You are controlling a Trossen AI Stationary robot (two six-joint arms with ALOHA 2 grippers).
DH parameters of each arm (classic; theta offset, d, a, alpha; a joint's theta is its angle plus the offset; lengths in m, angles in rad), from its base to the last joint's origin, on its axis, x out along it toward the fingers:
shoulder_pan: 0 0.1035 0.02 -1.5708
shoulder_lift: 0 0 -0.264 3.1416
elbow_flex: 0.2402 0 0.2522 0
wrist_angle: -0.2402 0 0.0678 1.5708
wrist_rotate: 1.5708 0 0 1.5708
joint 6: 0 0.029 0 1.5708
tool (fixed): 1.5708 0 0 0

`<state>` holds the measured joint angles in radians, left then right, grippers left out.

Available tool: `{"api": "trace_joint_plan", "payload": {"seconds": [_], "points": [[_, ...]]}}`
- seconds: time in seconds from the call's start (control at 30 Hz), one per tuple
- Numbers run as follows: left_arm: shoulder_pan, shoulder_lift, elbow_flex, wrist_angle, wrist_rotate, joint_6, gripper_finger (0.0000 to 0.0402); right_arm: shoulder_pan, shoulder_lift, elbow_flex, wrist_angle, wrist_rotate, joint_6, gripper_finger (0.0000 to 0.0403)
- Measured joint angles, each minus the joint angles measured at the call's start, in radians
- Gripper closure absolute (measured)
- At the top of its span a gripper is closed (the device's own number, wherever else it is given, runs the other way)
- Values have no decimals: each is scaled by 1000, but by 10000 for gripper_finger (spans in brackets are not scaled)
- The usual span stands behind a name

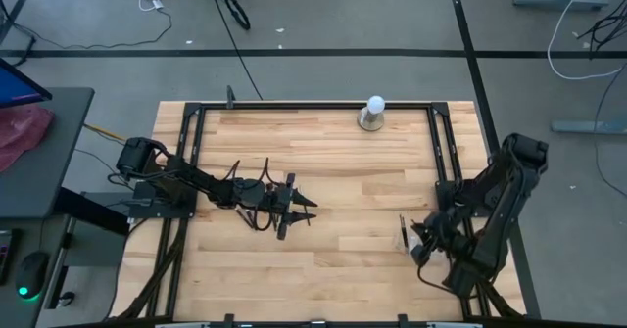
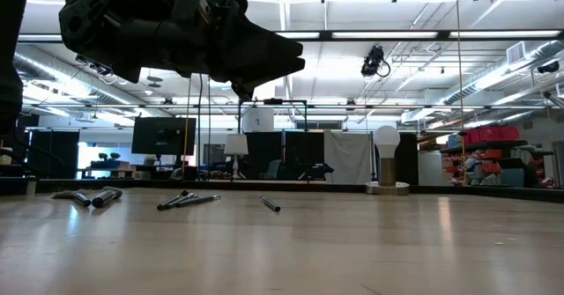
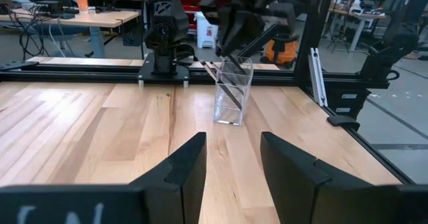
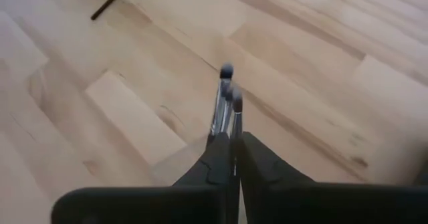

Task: Put items in baskets/containers
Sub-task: Put the black eyeshadow brush into the transparent organizer, then put the black liner brush into the transparent organizer

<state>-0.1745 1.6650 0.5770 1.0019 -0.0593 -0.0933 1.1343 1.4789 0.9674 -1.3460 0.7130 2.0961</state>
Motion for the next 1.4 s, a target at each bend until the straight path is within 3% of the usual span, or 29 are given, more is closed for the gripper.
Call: {"api": "trace_joint_plan", "payload": {"seconds": [0.4,0.5,0.63,0.77,0.9,1.07,1.17,1.27,1.4], "points": [[0,0,0,0,0,-1,252,26,4,18,-56,-194,73,250],[0,0,0,0,0,-1,252,5,-15,78,-102,-166,70,233],[0,0,0,-3,0,-1,252,-54,-31,171,-119,3,-32,233],[0,-11,0,-44,0,-1,252,-168,-32,206,-9,210,-242,245],[0,-64,-1,-182,0,-1,252,-323,-32,179,251,233,-585,253],[0,-150,-1,-385,-5,-1,252,-516,-31,104,741,143,-1134,245],[-5,-191,-1,-485,-38,-5,252,-611,-24,53,1026,44,-1385,225],[-19,-224,-23,-540,-81,-17,253,-692,7,11,1226,-62,-1545,198],[-43,-280,-107,-543,-153,-63,253,-768,93,3,1337,-117,-1630,166]]}}
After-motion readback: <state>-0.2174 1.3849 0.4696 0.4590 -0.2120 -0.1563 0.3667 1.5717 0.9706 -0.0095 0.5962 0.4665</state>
